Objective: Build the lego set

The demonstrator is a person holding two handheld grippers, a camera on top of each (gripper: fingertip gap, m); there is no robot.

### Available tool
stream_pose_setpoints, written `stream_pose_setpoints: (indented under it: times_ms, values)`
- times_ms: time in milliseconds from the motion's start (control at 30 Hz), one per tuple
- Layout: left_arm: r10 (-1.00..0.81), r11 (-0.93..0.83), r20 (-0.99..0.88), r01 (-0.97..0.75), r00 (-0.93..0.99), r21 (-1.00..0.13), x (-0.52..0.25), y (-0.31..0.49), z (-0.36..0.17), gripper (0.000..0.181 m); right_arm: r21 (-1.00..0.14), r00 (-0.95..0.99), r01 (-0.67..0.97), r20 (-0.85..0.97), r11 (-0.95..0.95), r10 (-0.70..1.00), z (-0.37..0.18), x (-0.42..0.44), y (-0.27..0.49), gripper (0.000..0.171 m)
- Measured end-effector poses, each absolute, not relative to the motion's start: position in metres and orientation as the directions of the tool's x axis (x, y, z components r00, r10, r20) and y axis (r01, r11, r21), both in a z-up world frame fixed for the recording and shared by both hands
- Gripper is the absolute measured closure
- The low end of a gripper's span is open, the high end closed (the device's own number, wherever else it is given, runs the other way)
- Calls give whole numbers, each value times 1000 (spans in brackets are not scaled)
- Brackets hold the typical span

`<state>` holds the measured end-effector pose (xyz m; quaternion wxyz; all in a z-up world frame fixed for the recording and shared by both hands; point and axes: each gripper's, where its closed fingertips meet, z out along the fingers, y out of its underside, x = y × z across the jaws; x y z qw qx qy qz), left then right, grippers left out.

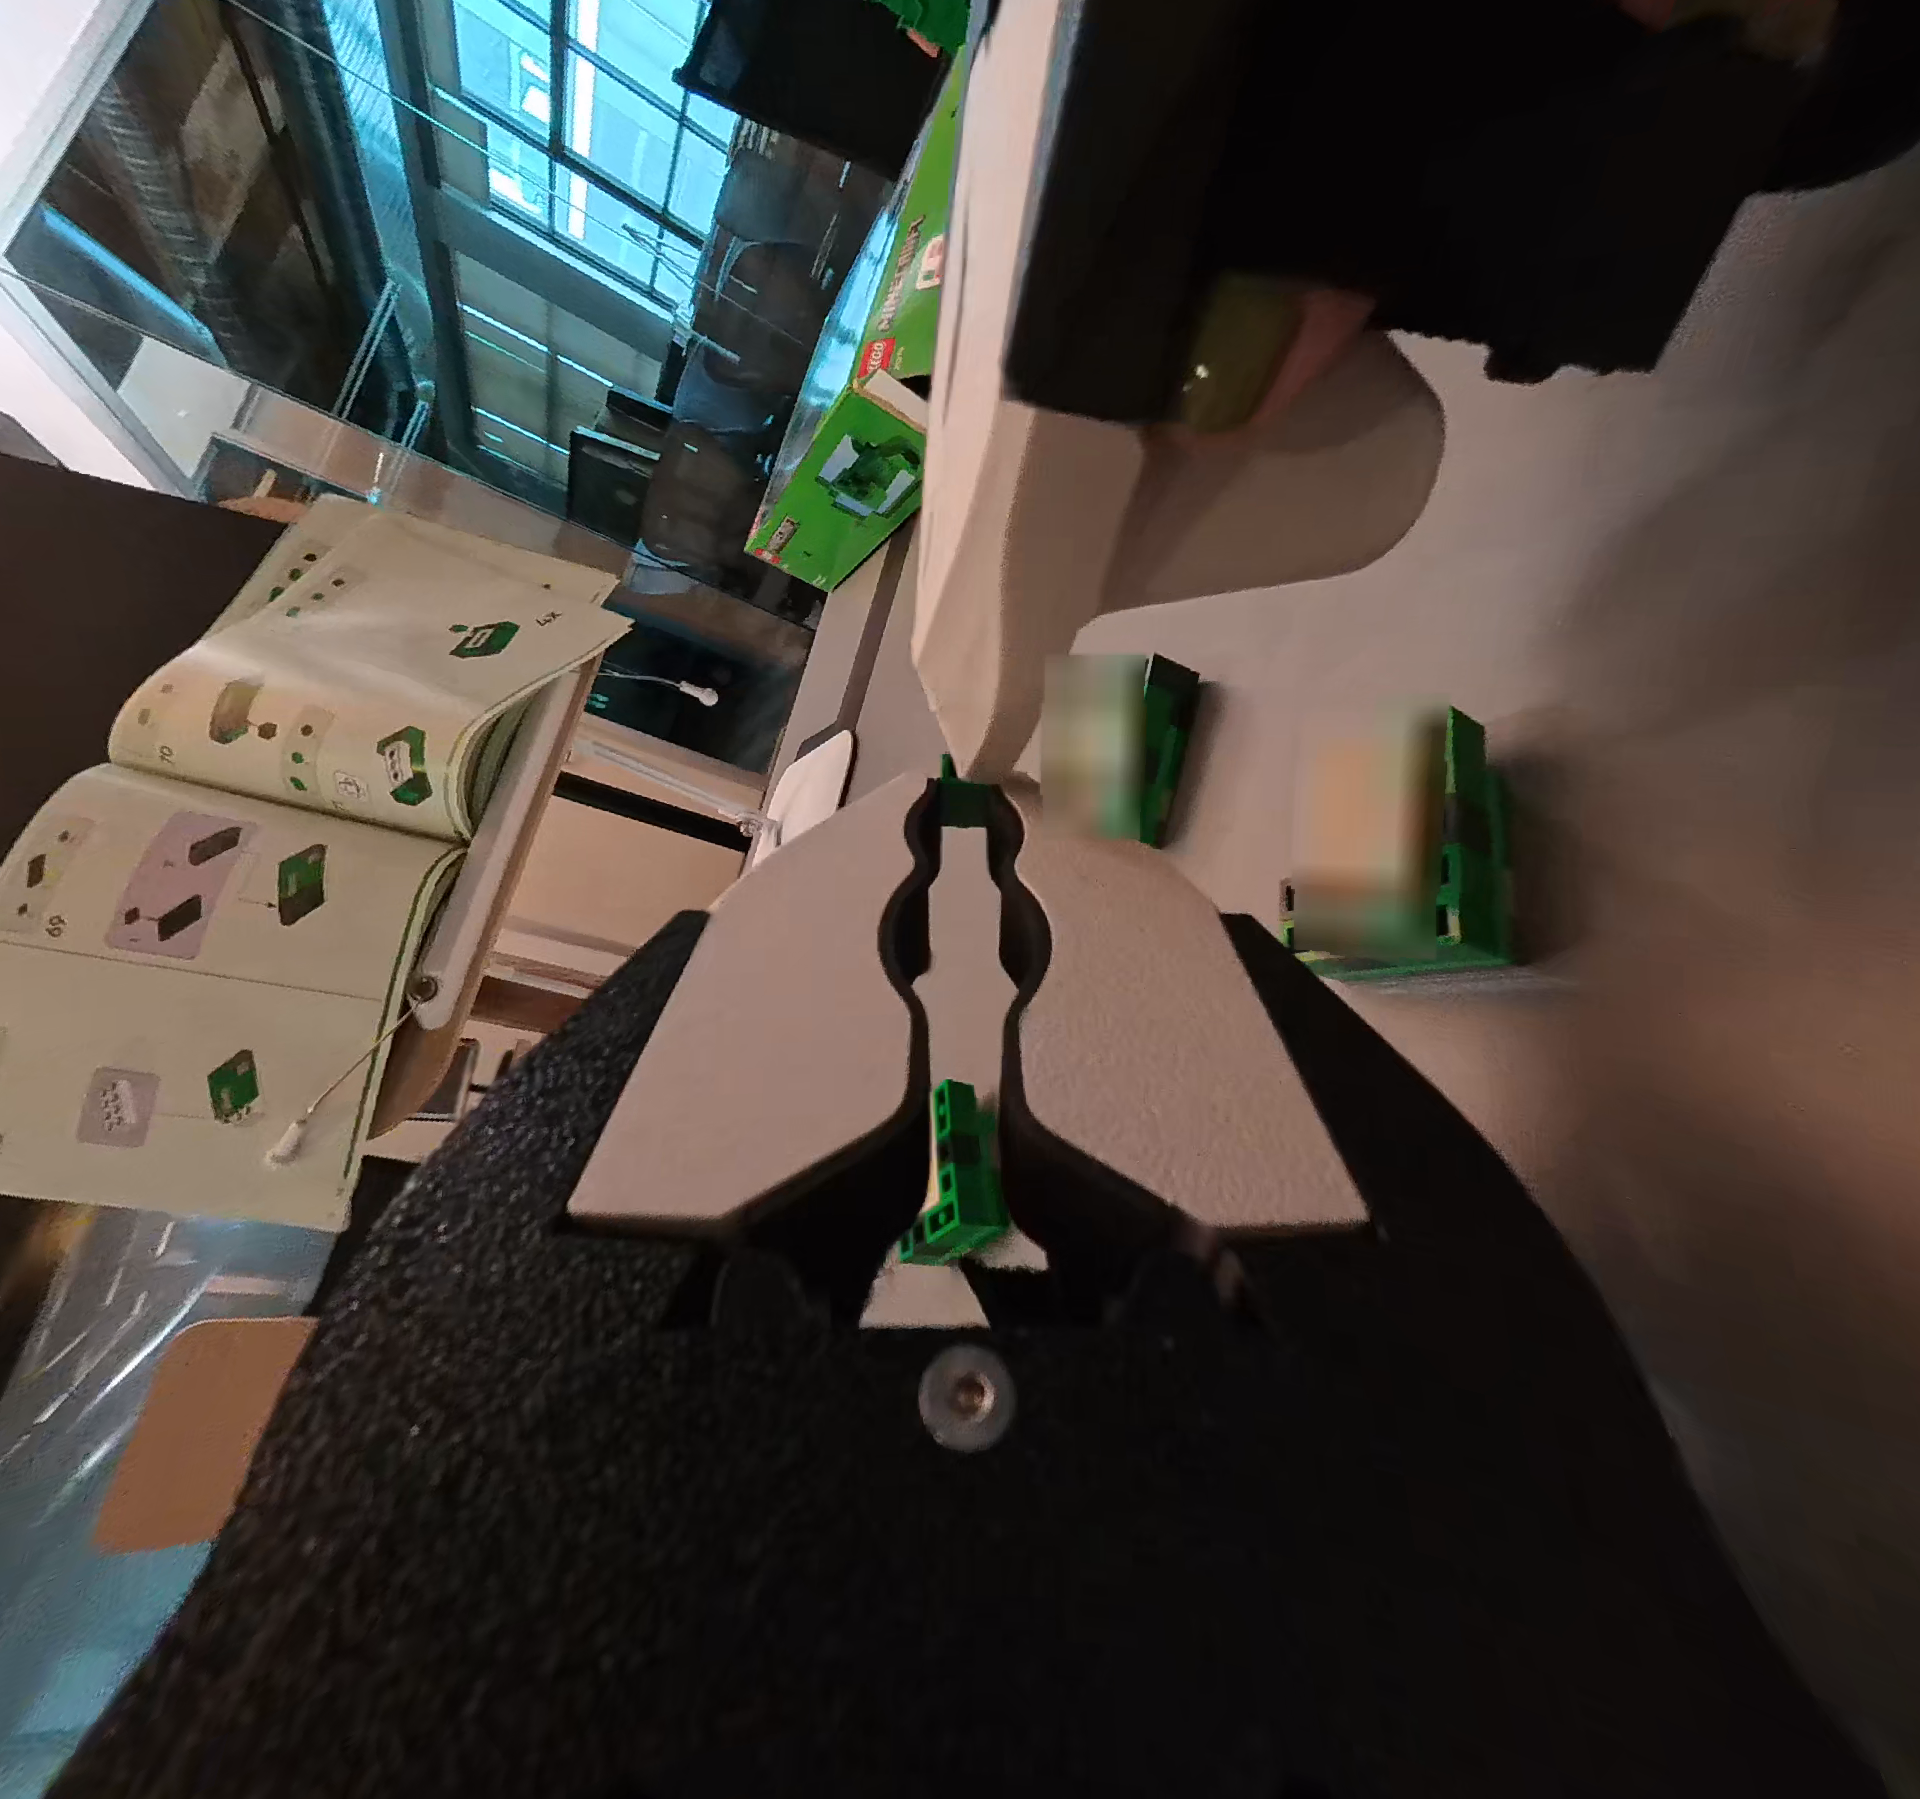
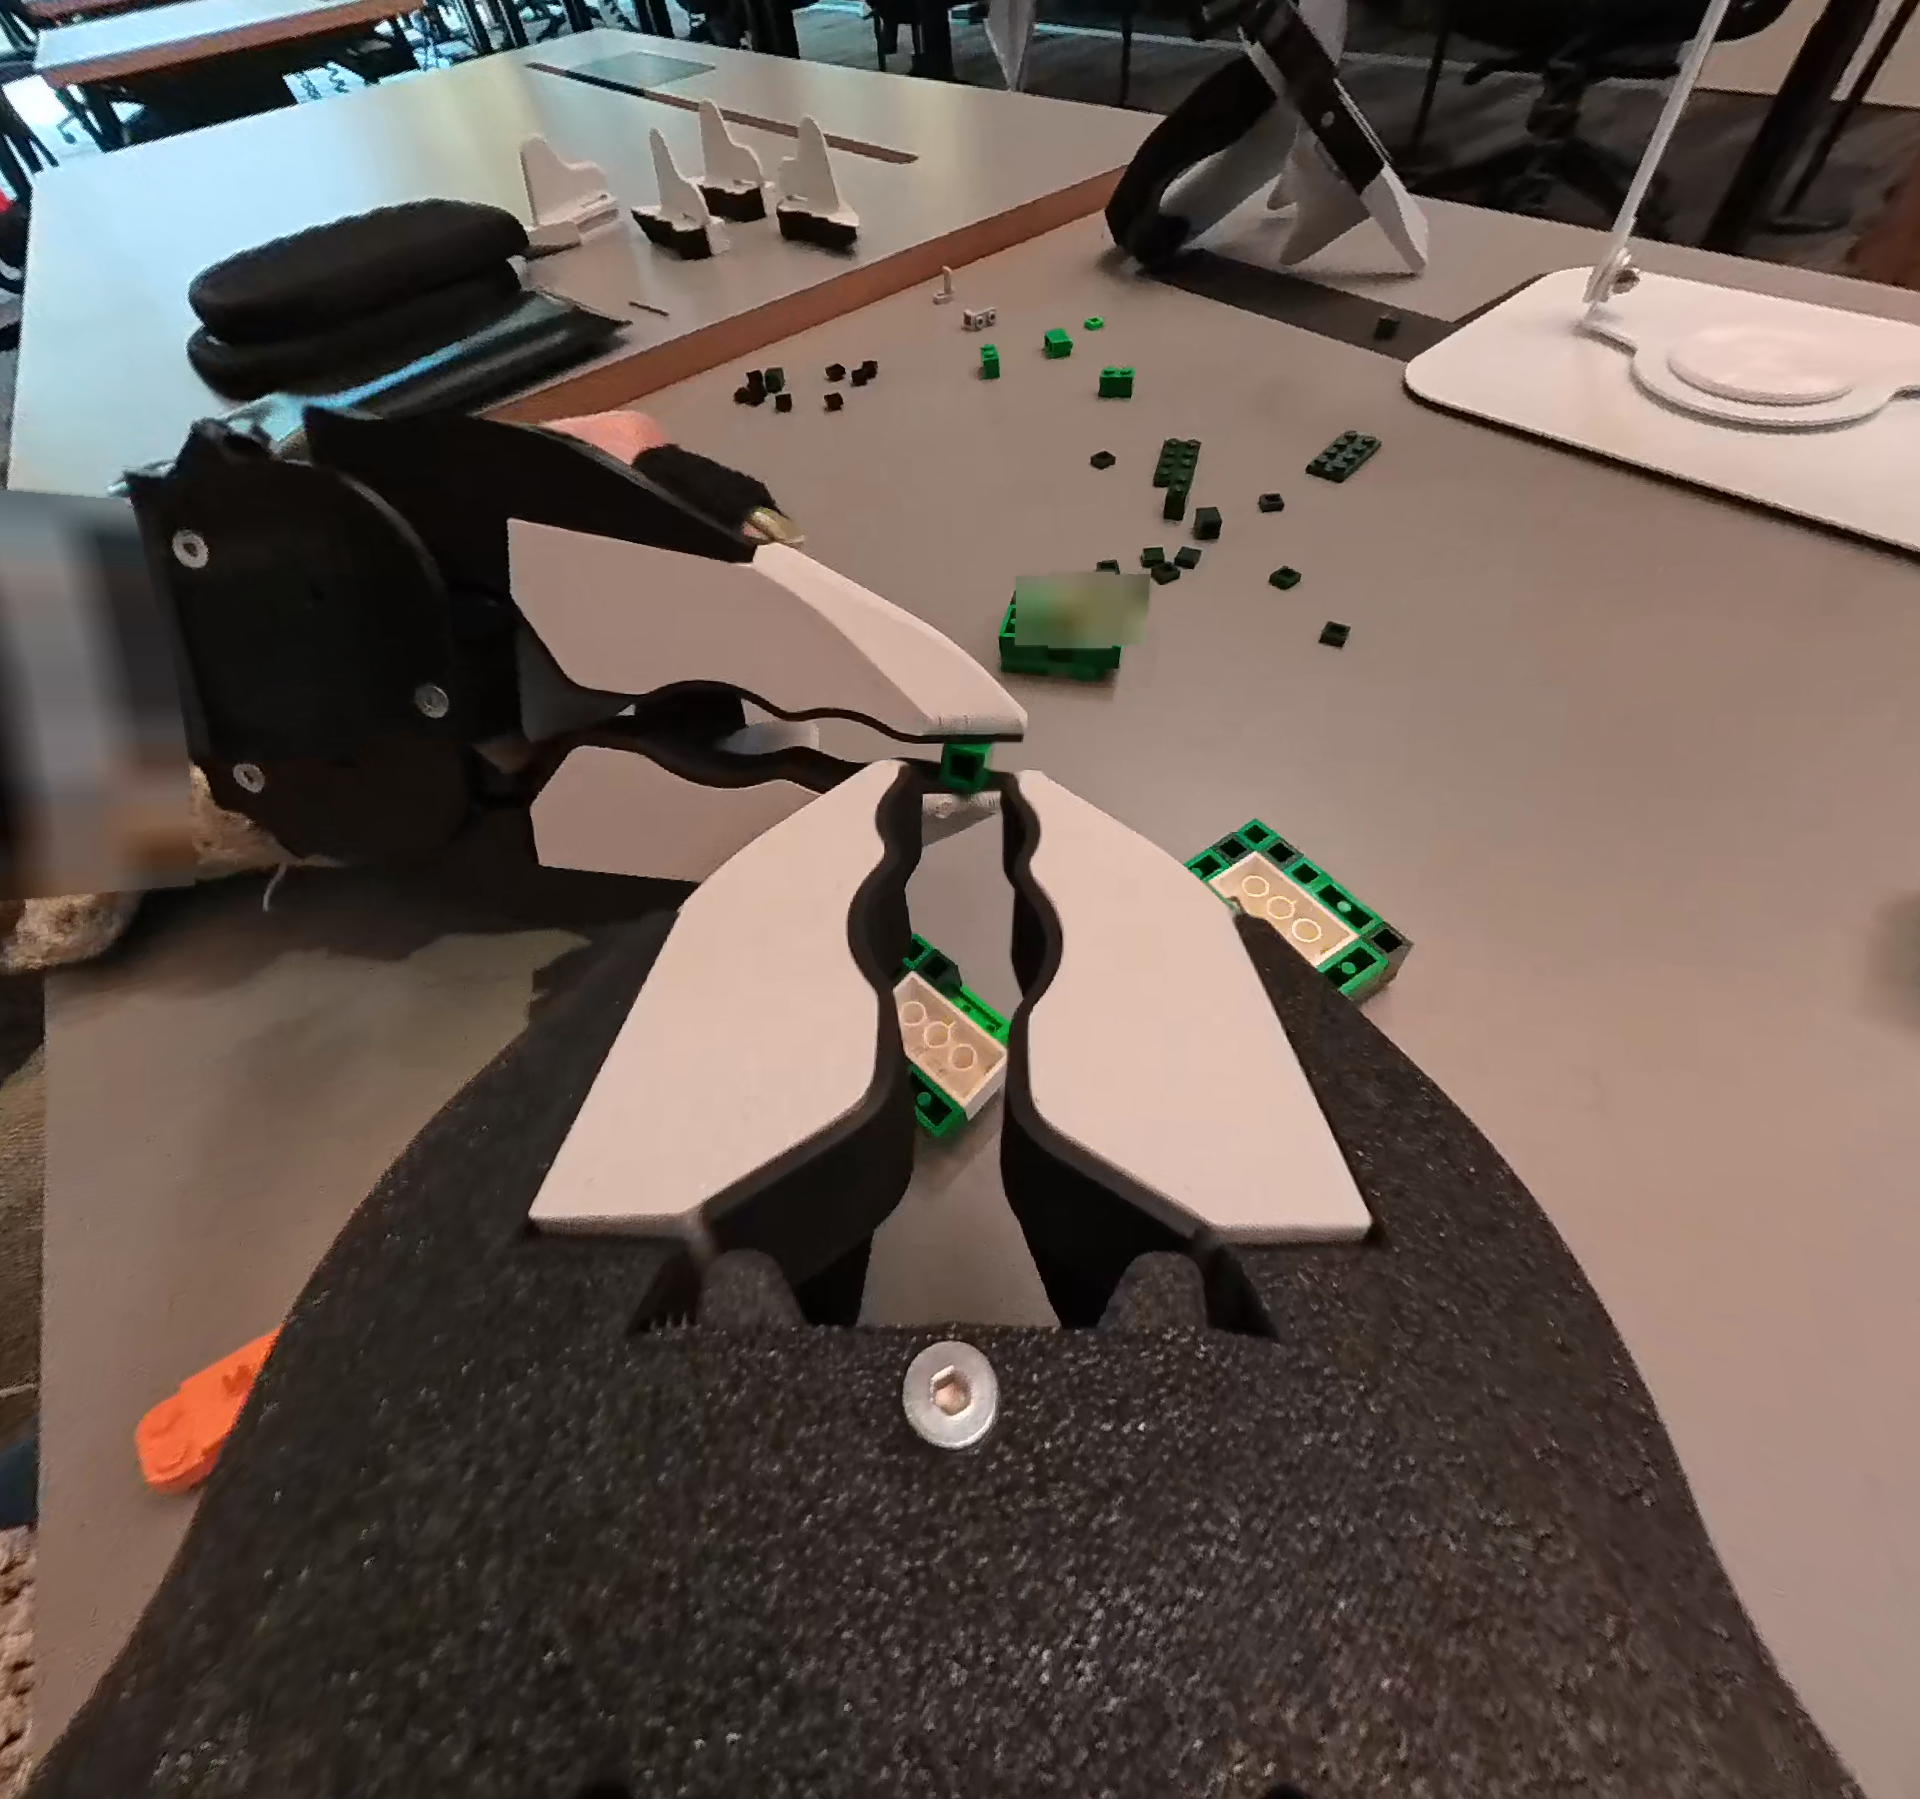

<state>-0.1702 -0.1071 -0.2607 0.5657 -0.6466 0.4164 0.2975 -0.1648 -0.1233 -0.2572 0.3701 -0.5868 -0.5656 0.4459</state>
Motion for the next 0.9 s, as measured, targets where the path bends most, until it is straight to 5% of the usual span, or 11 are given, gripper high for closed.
stream_pose_setpoints:
  times_ms: [900]
  values:
    - [-352,197,-758,-748,550,-634,-143,-125,-255,174,-809,-364,409,-569,-423,737,-251,-148,-141,162]
